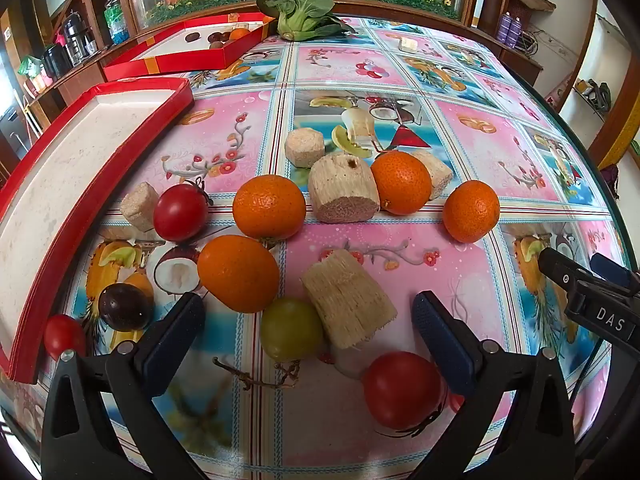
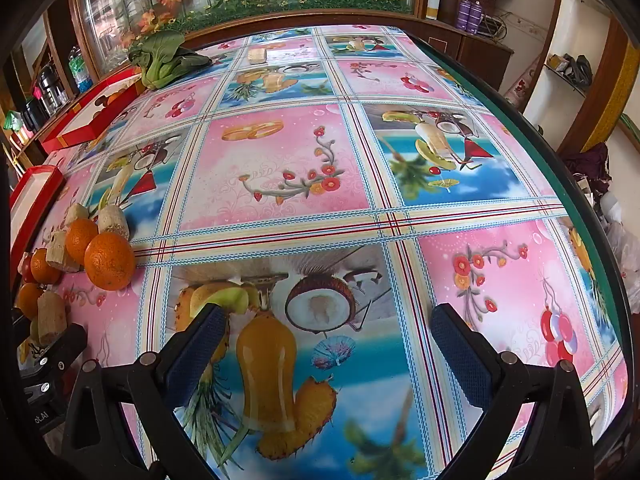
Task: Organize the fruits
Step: 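Move both tools toward the fruits on the patterned tablecloth, then close the left tool on a red tomato while the right tool grasps an orange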
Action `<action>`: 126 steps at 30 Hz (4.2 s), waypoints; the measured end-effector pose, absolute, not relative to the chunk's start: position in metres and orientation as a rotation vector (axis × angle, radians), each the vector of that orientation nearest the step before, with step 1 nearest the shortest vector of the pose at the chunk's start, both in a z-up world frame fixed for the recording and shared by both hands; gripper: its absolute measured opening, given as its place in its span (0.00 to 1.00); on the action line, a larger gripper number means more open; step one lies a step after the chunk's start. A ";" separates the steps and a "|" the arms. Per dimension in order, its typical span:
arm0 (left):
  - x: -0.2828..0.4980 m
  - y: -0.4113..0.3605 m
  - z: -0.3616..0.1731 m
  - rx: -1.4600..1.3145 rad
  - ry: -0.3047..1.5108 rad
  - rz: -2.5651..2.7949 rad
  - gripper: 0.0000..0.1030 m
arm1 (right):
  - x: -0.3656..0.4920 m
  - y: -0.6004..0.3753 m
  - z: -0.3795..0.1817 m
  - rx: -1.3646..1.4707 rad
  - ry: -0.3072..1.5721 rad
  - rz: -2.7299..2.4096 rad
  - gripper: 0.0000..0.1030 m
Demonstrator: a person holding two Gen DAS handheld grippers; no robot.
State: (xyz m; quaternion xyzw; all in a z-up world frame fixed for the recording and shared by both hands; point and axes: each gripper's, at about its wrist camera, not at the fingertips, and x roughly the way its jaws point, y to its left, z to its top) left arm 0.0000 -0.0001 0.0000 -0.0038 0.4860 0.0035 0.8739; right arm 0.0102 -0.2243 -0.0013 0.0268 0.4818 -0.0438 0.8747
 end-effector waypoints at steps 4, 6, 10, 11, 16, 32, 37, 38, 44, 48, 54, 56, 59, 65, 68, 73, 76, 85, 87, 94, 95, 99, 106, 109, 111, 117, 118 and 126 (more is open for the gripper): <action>0.000 0.000 0.000 -0.010 1.015 0.006 1.00 | 0.010 -0.225 -0.001 0.056 1.005 -0.091 1.00; 0.000 0.000 0.000 -0.010 1.015 0.006 1.00 | 0.010 -0.224 -0.001 0.055 1.005 -0.092 1.00; 0.000 0.000 0.000 -0.010 1.015 0.007 1.00 | 0.010 -0.224 -0.001 0.055 1.005 -0.092 1.00; 0.000 0.000 0.000 -0.010 1.015 0.006 1.00 | 0.010 -0.224 -0.002 0.055 1.005 -0.092 1.00; 0.000 0.000 0.000 -0.010 1.015 0.006 1.00 | 0.010 -0.224 -0.002 0.055 1.005 -0.092 1.00; 0.002 0.001 0.001 0.001 1.095 -0.003 1.00 | 0.010 -0.223 -0.002 0.049 1.005 -0.089 1.00; -0.007 0.010 0.025 0.023 1.102 -0.038 1.00 | 0.010 -0.221 -0.005 0.049 1.080 -0.035 0.99; -0.011 0.015 0.033 0.029 1.102 -0.041 1.00 | 0.011 -0.217 0.001 0.054 1.072 -0.022 0.98; -0.032 0.066 0.063 -0.038 1.114 -0.033 1.00 | -0.022 -0.200 0.046 0.072 1.000 0.101 0.98; -0.045 0.101 0.069 -0.086 1.116 0.030 1.00 | -0.030 -0.179 0.064 0.023 0.963 0.167 0.98; -0.056 0.130 0.066 -0.154 1.143 0.064 1.00 | -0.034 -0.152 0.068 0.002 0.964 0.245 0.95; -0.060 0.130 0.062 -0.155 1.159 0.053 1.00 | -0.035 -0.144 0.066 0.000 0.980 0.271 0.93; -0.065 0.134 0.059 -0.161 1.169 0.048 1.00 | -0.037 -0.136 0.066 -0.021 0.983 0.289 0.92; -0.064 0.125 0.057 -0.129 1.176 0.000 1.00 | -0.038 -0.134 0.062 -0.018 1.013 0.306 0.88; -0.062 0.102 0.058 -0.063 1.176 -0.108 1.00 | -0.037 -0.143 0.060 0.005 1.033 0.287 0.85; -0.056 0.053 0.058 0.030 1.186 -0.309 1.00 | -0.038 -0.174 0.063 0.043 1.038 0.223 0.83; -0.050 0.029 0.055 0.071 1.194 -0.351 1.00 | -0.036 -0.192 0.061 0.063 1.052 0.198 0.82; -0.029 0.011 0.046 -0.041 1.230 -0.343 0.98 | -0.023 -0.212 0.061 0.098 1.062 0.229 0.70; -0.026 0.010 0.044 -0.062 1.238 -0.323 0.97 | -0.017 -0.207 0.060 0.099 1.069 0.270 0.67; -0.021 0.006 0.037 -0.112 1.258 -0.264 0.82 | 0.015 -0.164 0.050 -0.003 1.121 0.451 0.55; -0.021 0.005 0.035 -0.117 1.262 -0.258 0.80 | 0.021 -0.157 0.048 -0.020 1.129 0.475 0.55; -0.021 0.005 0.030 -0.151 1.272 -0.232 0.74 | 0.042 -0.138 0.041 -0.059 1.164 0.531 0.50; -0.021 0.001 0.027 -0.154 1.268 -0.197 0.73 | 0.060 -0.114 0.026 -0.169 1.203 0.556 0.44; -0.017 -0.004 0.025 -0.137 1.271 -0.186 0.65 | 0.063 -0.113 0.021 -0.183 1.203 0.542 0.44; -0.015 -0.006 0.022 -0.128 1.278 -0.180 0.64 | 0.066 -0.113 0.018 -0.195 1.209 0.534 0.43; -0.010 -0.010 0.019 -0.107 1.279 -0.166 0.60 | 0.075 -0.113 0.011 -0.224 1.208 0.512 0.37; -0.009 -0.011 0.019 -0.094 1.278 -0.165 0.54 | 0.075 -0.112 0.011 -0.228 1.207 0.512 0.36; -0.005 -0.016 0.019 -0.064 1.277 -0.232 0.28 | 0.072 -0.120 0.013 -0.162 1.217 0.512 0.35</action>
